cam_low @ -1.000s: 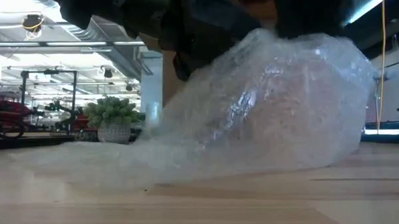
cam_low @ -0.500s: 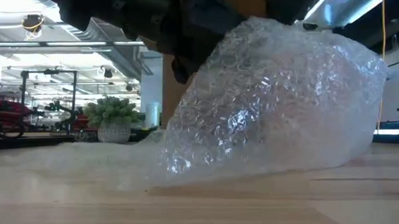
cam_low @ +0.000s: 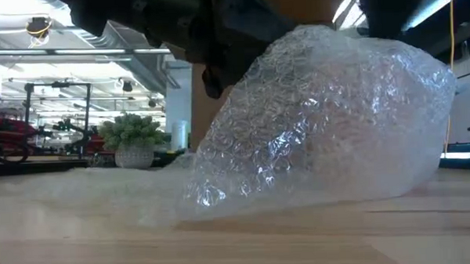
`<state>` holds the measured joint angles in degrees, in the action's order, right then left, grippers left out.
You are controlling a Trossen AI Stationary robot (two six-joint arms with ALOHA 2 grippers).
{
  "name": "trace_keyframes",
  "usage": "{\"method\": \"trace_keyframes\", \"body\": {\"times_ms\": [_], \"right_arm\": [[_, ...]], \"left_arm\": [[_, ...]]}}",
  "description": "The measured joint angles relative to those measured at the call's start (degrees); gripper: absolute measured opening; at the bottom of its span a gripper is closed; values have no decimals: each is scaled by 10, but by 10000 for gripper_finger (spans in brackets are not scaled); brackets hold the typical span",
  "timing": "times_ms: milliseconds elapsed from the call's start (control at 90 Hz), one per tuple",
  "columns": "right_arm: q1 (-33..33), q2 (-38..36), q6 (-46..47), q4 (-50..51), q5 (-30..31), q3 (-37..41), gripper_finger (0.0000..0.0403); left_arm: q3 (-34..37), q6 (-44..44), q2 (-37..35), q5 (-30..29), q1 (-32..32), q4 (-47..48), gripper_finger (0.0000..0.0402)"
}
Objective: Wrap mug
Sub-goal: Wrap the orange mug with bubble wrap
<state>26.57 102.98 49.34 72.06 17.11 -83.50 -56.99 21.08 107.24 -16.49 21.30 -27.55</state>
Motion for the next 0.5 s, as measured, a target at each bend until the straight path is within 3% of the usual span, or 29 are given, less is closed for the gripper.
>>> {"method": "trace_keyframes", "body": {"times_ms": [144, 344, 500], "right_arm": [[1, 0, -1, -52, 4, 32, 0], [13, -4, -28, -76, 39, -16, 0], [12, -2, -73, -163, 4, -18, 0]], "left_arm": [[0, 0, 0, 0, 0, 0, 154], [0, 0, 0, 0, 0, 0, 154], [0, 0, 0, 0, 0, 0, 154]]}}
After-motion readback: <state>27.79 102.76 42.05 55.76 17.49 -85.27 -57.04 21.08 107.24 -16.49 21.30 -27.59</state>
